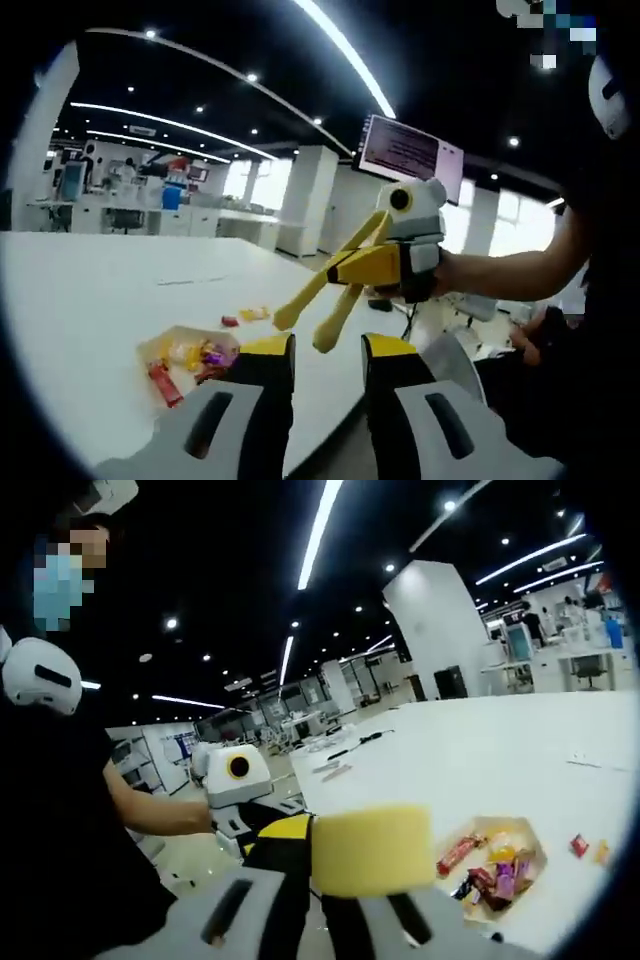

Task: Place the target food into the container with the food tongs after gripping and lifting it, then release it inside without dropping or visibly crushing the food.

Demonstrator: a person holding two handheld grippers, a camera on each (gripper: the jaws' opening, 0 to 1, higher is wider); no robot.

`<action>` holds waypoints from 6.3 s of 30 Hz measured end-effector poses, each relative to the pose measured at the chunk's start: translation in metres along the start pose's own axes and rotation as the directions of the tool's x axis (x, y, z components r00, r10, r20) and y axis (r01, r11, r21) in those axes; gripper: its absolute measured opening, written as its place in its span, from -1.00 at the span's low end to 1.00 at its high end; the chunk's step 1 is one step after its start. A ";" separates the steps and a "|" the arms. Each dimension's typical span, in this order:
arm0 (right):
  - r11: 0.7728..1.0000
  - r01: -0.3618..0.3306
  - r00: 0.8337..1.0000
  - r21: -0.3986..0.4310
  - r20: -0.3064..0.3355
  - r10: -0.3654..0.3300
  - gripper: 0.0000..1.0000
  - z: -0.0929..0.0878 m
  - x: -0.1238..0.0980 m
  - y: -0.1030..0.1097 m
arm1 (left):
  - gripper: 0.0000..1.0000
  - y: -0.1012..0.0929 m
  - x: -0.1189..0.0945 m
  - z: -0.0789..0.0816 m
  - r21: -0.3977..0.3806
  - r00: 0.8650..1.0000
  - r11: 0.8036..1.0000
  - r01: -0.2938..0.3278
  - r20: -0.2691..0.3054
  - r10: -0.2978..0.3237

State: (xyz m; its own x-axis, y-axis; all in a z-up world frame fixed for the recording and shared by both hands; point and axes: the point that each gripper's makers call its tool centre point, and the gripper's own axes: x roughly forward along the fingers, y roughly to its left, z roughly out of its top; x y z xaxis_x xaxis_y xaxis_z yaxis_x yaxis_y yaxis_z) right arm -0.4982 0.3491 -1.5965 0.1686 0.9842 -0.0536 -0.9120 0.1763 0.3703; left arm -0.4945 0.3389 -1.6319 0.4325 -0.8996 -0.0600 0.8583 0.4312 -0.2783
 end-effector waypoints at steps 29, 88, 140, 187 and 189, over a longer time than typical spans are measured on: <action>0.983 -0.145 0.979 0.112 0.162 0.126 -0.98 0.017 -0.024 0.038 | -0.92 -0.045 -0.008 0.033 -0.159 0.972 0.971 0.178 0.181 -0.148; 0.974 -0.163 0.967 0.157 0.219 0.127 0.22 0.024 -0.067 0.066 | -1.00 -0.081 -0.024 0.098 -0.060 0.895 0.962 0.267 0.385 -0.224; 0.987 -0.157 0.920 -0.019 0.360 0.153 0.13 0.069 -0.038 0.080 | -1.00 -0.101 -0.017 0.092 -0.274 0.779 0.850 0.449 0.587 -0.222; 0.960 0.272 0.961 -0.067 -0.034 -0.275 -0.48 -0.016 -0.077 -0.019 | 0.24 0.018 -0.015 -0.050 0.304 0.957 0.913 -0.271 -0.012 0.288; 0.955 0.291 0.954 -0.060 -0.056 -0.294 -0.48 -0.021 -0.079 -0.023 | 0.37 0.019 -0.013 -0.047 0.285 0.957 0.915 -0.285 0.035 0.287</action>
State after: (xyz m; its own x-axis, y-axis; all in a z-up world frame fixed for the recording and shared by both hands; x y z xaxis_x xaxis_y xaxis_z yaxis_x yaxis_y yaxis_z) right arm -0.4982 0.2671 -1.6209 0.4083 0.8880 -0.2116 -0.8443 0.4555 0.2823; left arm -0.4969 0.3557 -1.6819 0.6703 -0.7348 -0.1037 0.7408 0.6707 0.0359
